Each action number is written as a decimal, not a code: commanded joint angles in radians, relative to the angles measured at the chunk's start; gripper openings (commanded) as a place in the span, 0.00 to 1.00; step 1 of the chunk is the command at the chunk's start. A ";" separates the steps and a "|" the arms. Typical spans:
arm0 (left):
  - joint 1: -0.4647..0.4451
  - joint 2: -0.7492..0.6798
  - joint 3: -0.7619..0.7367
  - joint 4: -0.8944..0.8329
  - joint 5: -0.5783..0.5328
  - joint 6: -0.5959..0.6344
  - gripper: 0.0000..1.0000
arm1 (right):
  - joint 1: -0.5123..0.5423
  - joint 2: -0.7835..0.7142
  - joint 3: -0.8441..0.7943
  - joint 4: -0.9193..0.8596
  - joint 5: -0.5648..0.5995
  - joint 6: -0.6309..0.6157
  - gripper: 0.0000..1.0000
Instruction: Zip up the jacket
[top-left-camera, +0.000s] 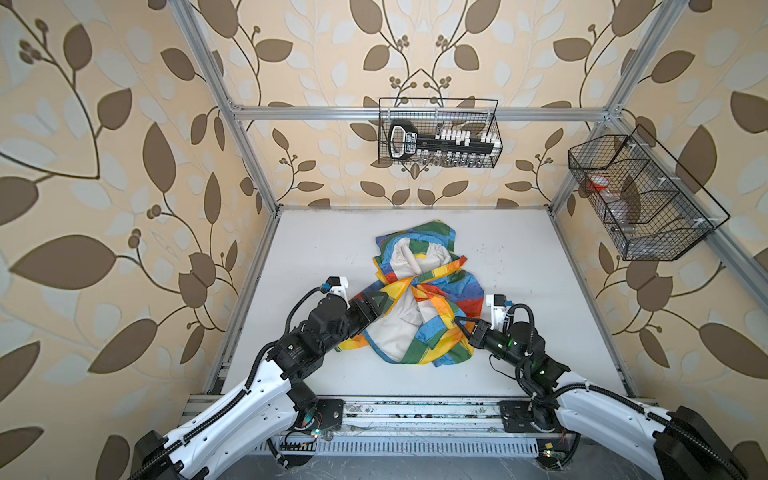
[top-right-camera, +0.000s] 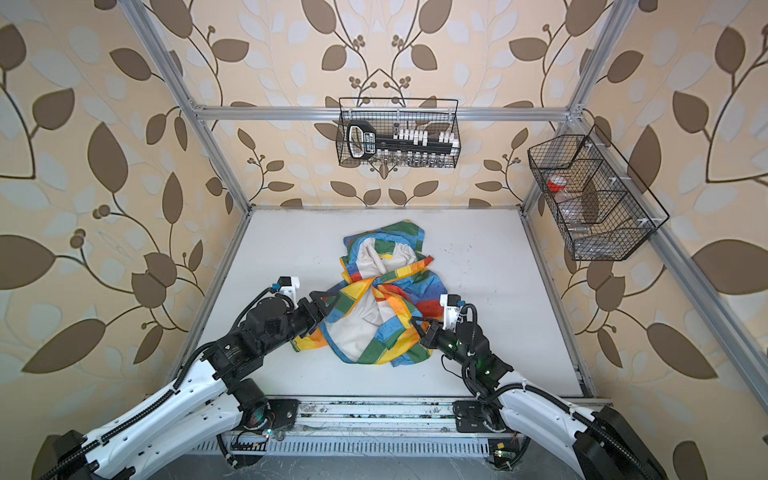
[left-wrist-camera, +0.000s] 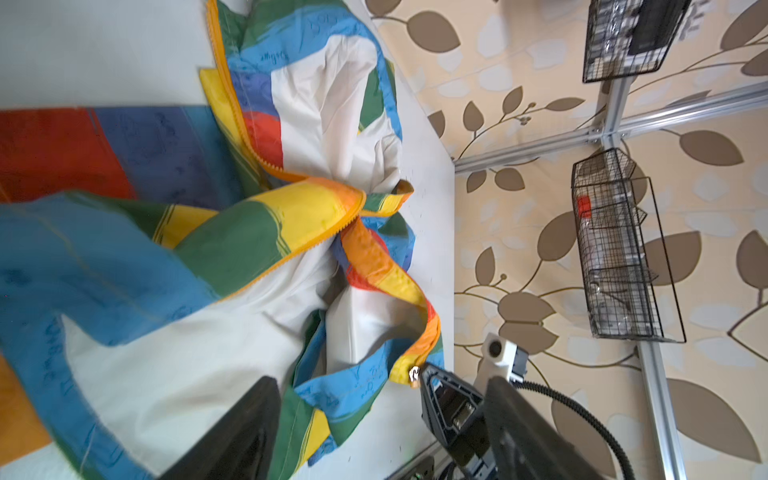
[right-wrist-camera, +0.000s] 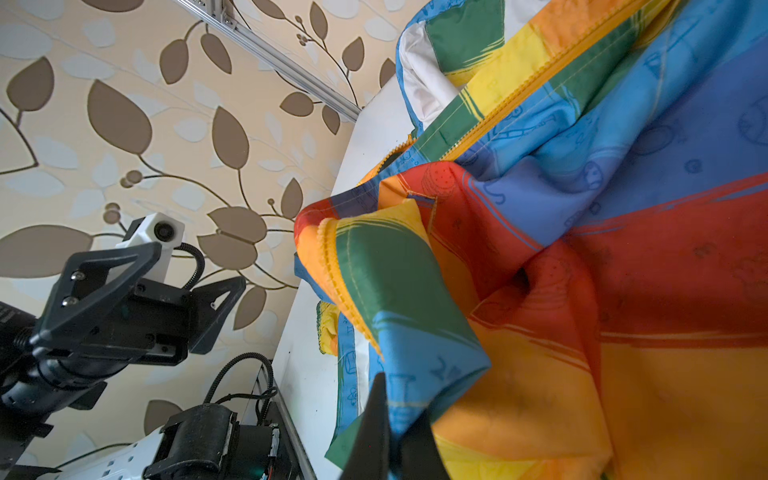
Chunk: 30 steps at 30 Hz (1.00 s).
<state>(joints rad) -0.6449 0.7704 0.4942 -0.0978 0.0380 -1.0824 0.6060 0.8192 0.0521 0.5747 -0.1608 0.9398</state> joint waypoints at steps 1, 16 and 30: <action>0.014 0.212 0.018 -0.046 0.103 0.184 0.67 | 0.001 0.000 -0.005 -0.001 -0.007 -0.009 0.00; 0.014 0.252 0.015 -0.142 0.019 0.309 0.66 | -0.005 -0.026 0.009 0.019 -0.051 0.027 0.00; 0.018 0.371 0.030 0.018 -0.034 0.468 0.74 | -0.008 -0.003 0.014 0.051 -0.067 0.057 0.00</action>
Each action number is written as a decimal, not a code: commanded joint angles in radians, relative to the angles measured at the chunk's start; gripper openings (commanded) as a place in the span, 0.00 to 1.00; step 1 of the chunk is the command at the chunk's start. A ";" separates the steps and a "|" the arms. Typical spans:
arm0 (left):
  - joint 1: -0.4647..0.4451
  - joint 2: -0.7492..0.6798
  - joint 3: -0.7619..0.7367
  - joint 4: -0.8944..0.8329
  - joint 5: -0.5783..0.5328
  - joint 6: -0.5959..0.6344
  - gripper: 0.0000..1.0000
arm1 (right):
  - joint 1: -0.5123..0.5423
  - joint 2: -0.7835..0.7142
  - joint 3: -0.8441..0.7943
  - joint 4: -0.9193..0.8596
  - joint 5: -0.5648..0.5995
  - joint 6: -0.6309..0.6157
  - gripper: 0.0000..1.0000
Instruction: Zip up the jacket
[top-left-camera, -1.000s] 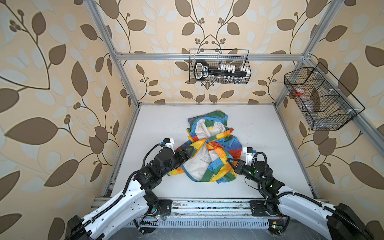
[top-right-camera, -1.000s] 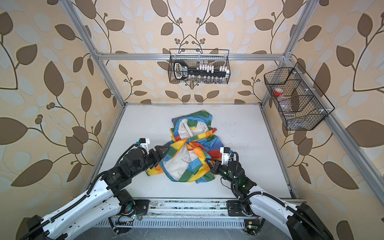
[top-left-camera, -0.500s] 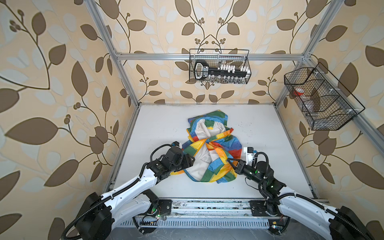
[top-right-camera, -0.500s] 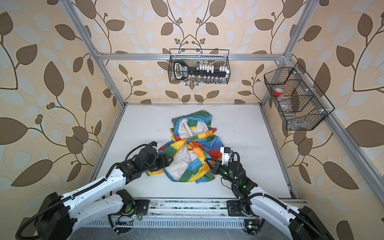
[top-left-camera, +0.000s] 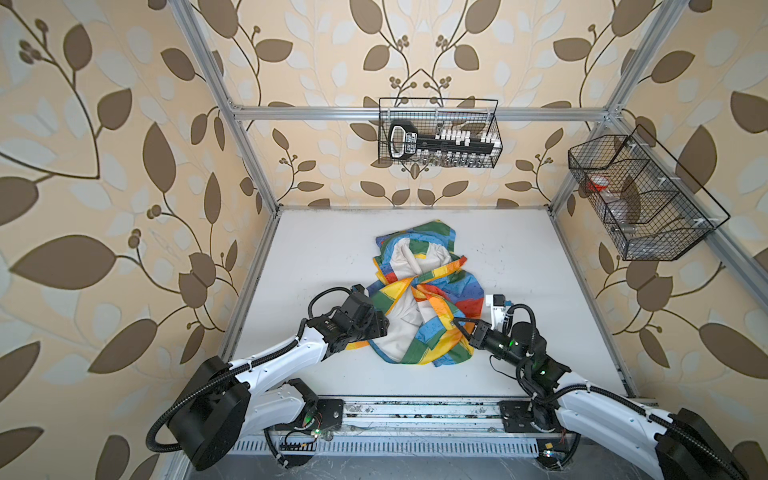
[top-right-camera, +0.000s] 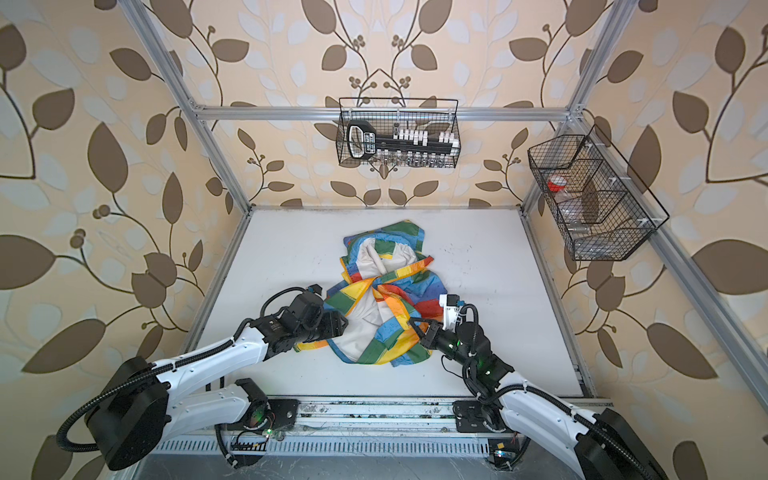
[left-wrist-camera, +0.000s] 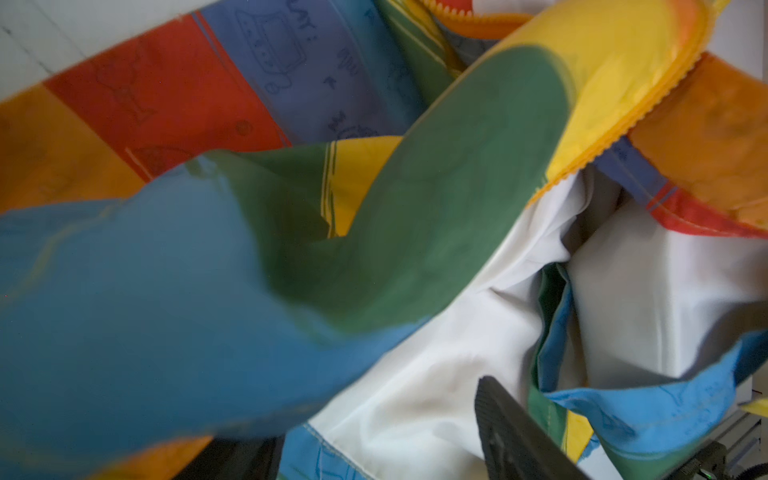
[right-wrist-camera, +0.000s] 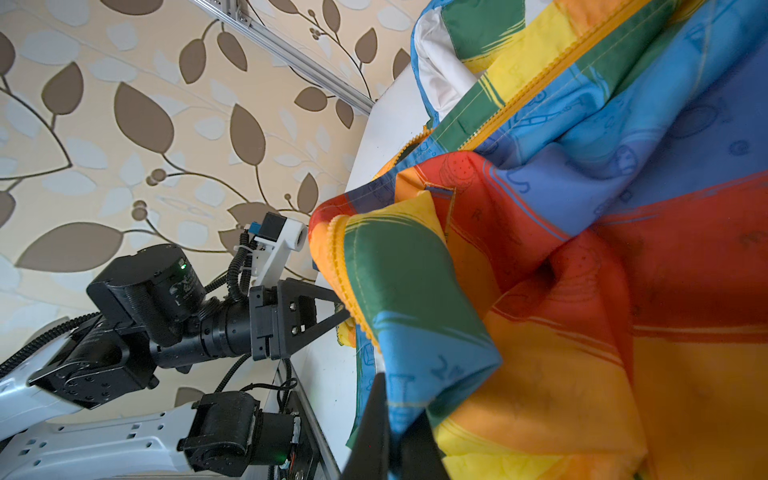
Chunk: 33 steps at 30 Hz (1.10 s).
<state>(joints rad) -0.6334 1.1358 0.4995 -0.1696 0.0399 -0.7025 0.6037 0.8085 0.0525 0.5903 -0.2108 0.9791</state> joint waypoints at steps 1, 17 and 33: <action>0.010 0.010 0.024 0.098 -0.037 0.100 0.74 | -0.005 0.011 0.014 0.041 -0.017 0.020 0.00; 0.122 0.066 -0.056 0.264 0.028 0.092 0.75 | -0.009 0.031 0.024 0.057 -0.028 0.028 0.00; 0.133 0.041 -0.103 0.453 0.298 0.107 0.40 | -0.009 0.053 0.027 0.069 -0.029 0.030 0.00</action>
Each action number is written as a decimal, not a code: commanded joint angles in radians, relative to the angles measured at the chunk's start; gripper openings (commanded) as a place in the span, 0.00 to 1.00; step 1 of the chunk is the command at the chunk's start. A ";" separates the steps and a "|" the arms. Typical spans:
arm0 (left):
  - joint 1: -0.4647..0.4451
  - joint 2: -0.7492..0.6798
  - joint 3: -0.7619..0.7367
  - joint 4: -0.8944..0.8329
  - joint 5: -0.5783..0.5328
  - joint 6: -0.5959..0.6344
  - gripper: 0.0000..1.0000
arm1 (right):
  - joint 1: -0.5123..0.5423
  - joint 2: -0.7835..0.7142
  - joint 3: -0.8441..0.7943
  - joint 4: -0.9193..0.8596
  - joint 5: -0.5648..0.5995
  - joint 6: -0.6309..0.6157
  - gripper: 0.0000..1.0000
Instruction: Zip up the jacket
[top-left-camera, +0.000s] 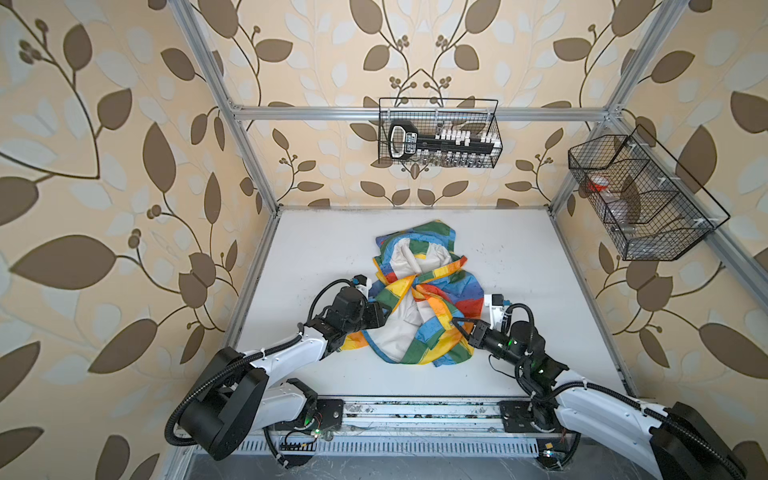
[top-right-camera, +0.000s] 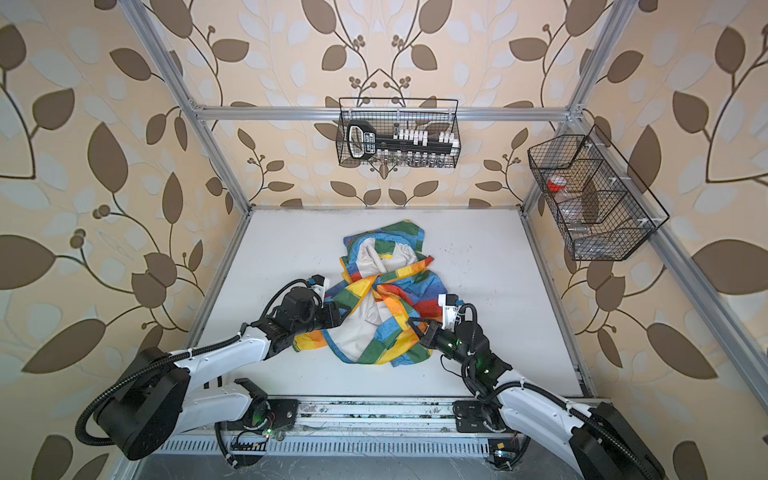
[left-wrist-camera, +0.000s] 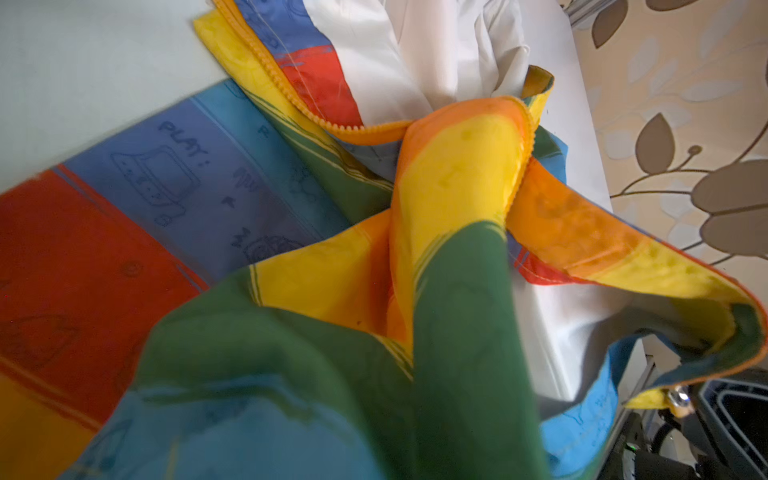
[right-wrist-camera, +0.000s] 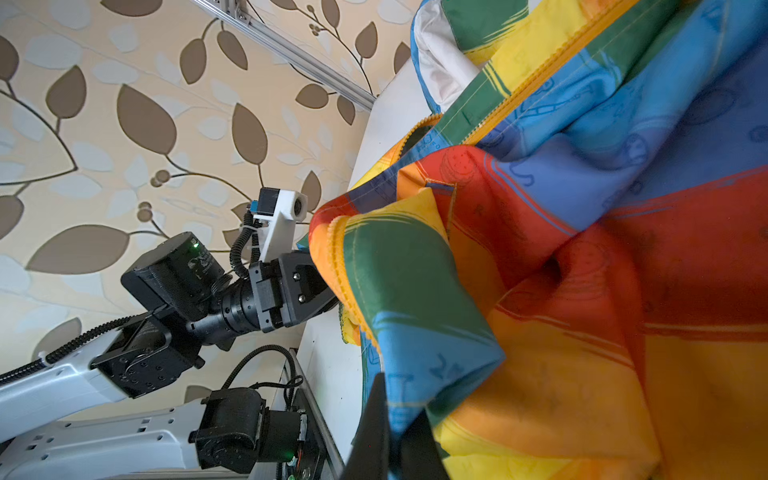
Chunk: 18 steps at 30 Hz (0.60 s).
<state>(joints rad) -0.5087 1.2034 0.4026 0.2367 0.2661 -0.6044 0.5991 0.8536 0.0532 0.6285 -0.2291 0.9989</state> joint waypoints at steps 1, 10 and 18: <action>0.009 -0.027 -0.006 0.043 0.085 0.010 0.40 | -0.004 0.010 0.026 0.032 -0.013 0.010 0.00; 0.009 0.007 0.018 -0.009 0.202 0.020 0.31 | -0.004 0.012 0.022 0.036 -0.010 0.013 0.00; 0.009 0.056 0.044 -0.070 0.238 0.038 0.38 | -0.007 0.008 0.018 0.039 -0.010 0.018 0.00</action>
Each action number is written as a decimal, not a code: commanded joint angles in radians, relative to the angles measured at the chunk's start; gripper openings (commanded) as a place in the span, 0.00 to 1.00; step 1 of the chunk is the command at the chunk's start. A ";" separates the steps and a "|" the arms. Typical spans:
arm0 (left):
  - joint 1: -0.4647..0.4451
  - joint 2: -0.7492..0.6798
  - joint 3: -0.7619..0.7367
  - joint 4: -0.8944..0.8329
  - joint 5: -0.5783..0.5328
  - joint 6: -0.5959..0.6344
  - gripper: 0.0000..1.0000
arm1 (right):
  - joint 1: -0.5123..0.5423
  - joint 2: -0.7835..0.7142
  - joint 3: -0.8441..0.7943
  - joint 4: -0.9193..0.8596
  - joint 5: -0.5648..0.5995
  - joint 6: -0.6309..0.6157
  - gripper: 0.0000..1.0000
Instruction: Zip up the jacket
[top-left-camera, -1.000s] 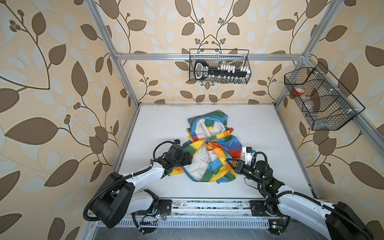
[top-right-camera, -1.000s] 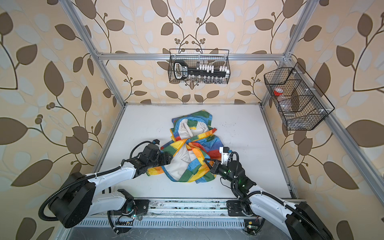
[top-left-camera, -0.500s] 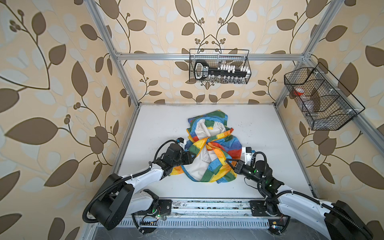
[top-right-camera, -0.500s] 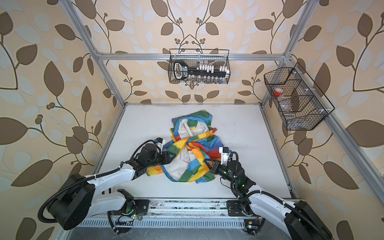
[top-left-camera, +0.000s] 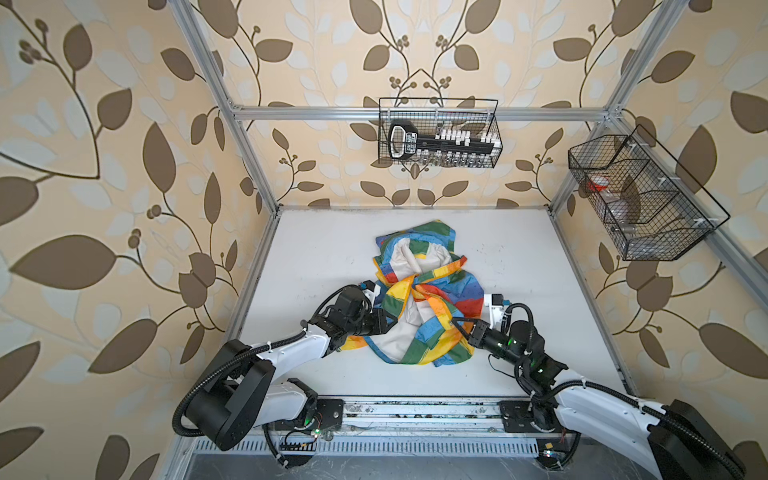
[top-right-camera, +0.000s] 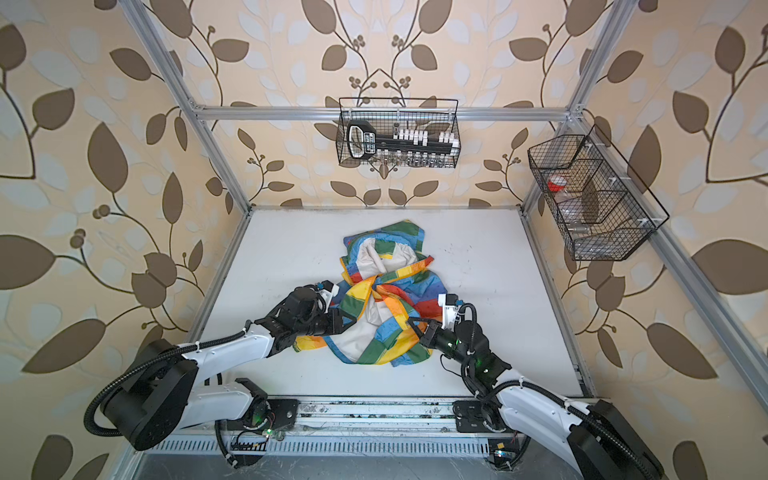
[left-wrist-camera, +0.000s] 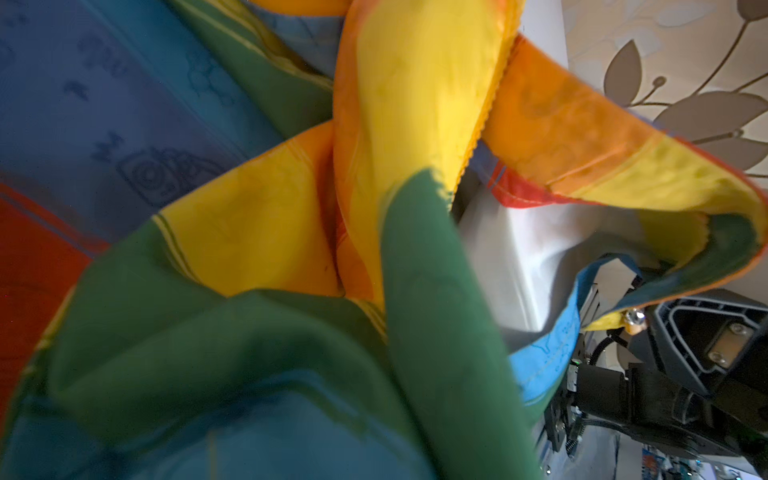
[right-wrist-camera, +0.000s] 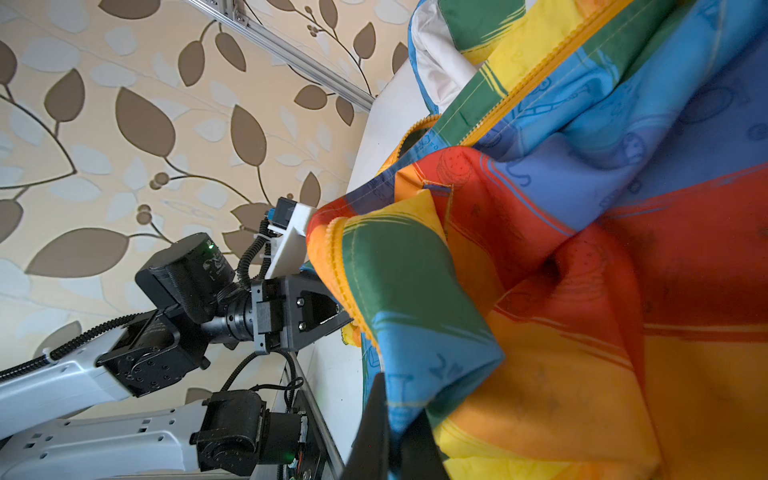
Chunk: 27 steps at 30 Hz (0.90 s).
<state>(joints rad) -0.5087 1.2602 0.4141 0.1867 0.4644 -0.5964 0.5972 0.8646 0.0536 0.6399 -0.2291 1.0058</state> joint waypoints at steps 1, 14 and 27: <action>0.009 -0.002 0.036 -0.031 0.037 0.033 0.37 | -0.005 -0.003 0.018 0.027 -0.011 0.012 0.00; 0.009 0.085 0.081 -0.009 0.060 0.022 0.28 | -0.005 0.007 0.015 0.038 -0.009 0.017 0.00; 0.008 0.165 0.109 0.026 0.033 0.003 0.25 | -0.006 0.007 0.010 0.043 -0.008 0.021 0.00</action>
<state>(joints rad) -0.5087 1.4162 0.4866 0.1776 0.5072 -0.5869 0.5934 0.8673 0.0536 0.6552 -0.2291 1.0134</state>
